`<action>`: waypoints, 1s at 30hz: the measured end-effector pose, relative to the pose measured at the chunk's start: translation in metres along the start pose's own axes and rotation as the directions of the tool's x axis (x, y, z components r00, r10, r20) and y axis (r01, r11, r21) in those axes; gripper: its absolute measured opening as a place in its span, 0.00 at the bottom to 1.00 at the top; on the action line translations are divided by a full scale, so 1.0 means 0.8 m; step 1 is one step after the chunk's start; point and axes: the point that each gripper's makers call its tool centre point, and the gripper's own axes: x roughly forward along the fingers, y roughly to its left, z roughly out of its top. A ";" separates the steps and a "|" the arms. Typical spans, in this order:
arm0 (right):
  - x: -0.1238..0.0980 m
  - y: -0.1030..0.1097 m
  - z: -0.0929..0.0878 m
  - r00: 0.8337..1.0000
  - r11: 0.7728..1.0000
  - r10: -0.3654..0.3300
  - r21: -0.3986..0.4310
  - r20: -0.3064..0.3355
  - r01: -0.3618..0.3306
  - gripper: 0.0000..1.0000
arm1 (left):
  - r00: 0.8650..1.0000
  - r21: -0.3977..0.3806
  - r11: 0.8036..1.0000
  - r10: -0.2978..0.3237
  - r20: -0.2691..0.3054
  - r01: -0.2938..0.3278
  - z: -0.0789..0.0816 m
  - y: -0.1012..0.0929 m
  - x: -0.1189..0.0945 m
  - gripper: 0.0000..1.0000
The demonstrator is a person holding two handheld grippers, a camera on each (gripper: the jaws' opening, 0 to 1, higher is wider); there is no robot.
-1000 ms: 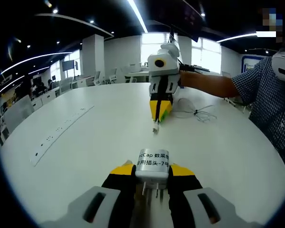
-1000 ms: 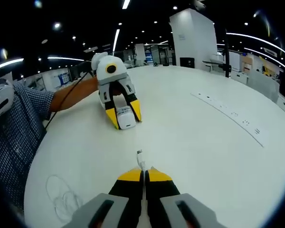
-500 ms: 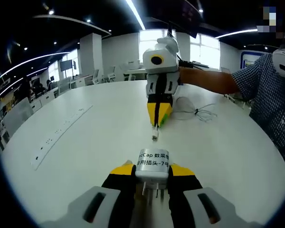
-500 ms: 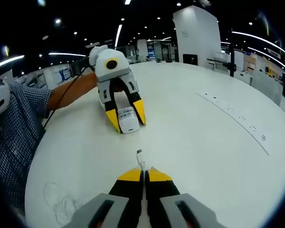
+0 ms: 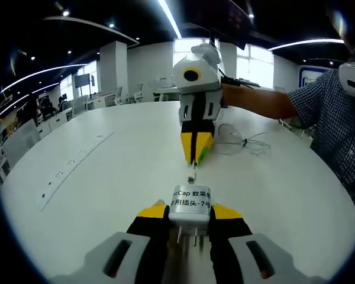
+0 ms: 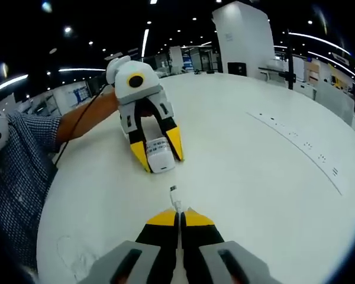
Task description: Plug the desk Type‑C cable into the charger adapter.
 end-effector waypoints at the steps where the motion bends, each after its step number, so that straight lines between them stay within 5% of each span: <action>1: 0.001 0.000 0.001 1.000 1.000 0.001 0.004 0.002 -0.001 0.04 | 1.000 0.000 1.000 -0.001 0.003 0.001 0.000 0.000 0.000 0.26; 30: 0.018 0.016 0.020 0.997 0.994 0.067 0.081 0.034 -0.070 0.04 | 1.000 0.012 1.000 0.001 0.007 -0.001 0.001 -0.001 0.001 0.26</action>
